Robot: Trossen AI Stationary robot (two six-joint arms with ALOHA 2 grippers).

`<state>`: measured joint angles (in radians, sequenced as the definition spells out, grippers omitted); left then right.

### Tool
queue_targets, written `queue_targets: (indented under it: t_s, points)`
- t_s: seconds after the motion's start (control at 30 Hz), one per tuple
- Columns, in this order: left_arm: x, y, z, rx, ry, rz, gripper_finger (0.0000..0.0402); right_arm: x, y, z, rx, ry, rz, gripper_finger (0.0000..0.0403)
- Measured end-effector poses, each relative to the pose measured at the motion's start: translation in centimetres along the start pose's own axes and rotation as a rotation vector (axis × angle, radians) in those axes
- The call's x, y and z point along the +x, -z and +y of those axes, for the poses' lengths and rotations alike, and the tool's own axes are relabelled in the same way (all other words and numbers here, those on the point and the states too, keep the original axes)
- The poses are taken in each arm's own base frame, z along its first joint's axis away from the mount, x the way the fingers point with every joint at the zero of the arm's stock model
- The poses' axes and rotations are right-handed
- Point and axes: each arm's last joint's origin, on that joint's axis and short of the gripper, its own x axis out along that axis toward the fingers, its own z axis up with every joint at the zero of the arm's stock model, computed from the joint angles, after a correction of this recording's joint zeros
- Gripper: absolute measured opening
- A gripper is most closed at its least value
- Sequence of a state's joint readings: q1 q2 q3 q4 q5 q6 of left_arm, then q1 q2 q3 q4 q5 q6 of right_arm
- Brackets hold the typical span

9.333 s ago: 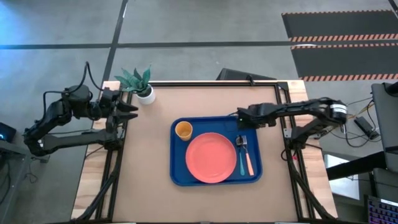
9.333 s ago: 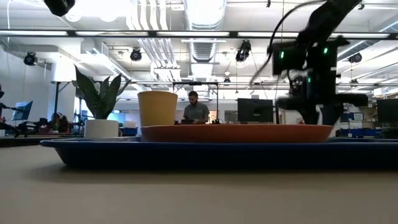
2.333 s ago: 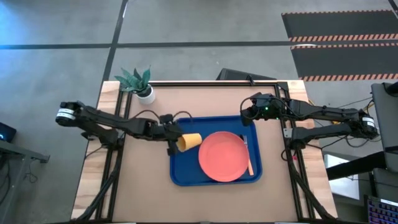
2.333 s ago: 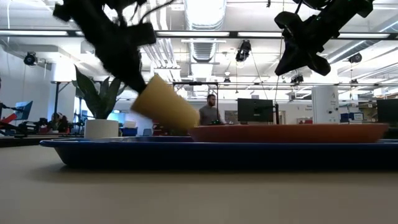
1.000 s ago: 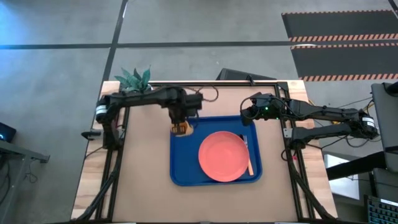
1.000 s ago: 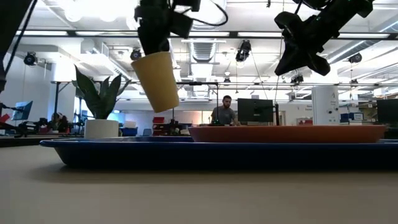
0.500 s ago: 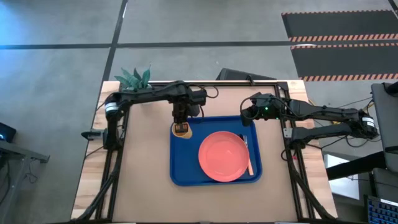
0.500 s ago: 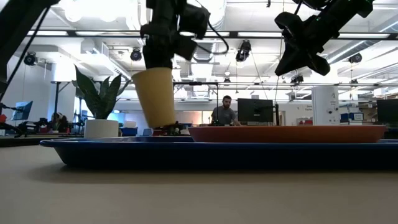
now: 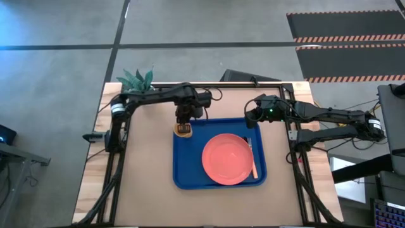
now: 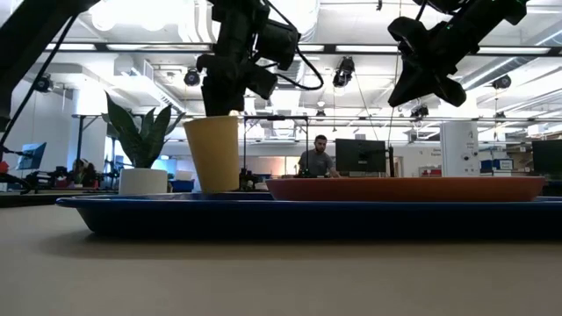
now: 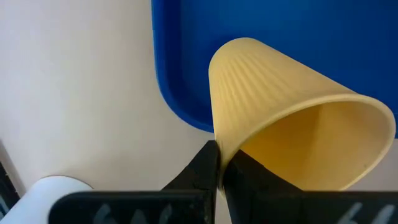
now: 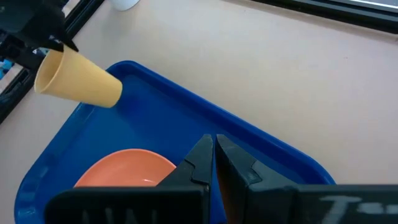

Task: Pick and place plate/cup/fork/spoon on tray
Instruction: Adjust the yellow cup

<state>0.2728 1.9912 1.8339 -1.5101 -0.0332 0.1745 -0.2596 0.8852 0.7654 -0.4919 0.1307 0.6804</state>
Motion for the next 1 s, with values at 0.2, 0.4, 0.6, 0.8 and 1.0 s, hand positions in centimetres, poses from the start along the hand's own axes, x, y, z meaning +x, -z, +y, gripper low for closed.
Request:
queue_targets:
  t_s: [0.2,0.4,0.6,0.8,1.0]
  points:
    - [0.3,-0.1,0.1,0.014,0.009,0.001,0.0,0.0,0.0,0.0,0.0,0.0,0.0,0.0009]
    - [0.8,-0.4,0.0,0.017,0.05,0.008,0.0,0.0,0.0,0.0,0.0,0.0,0.0,0.0009]
    - [2.3,-1.3,0.1,0.021,0.063,0.053,0.0,0.0,0.0,0.0,-0.012,0.001,0.0,0.0009]
    - [3.0,-1.6,0.0,0.02,0.103,0.068,0.0,0.0,0.0,0.0,-0.019,0.002,0.002,0.0009]
    - [3.0,-1.7,0.0,0.013,0.102,0.06,0.0,0.0,0.0,0.0,-0.027,0.003,0.003,0.0009]
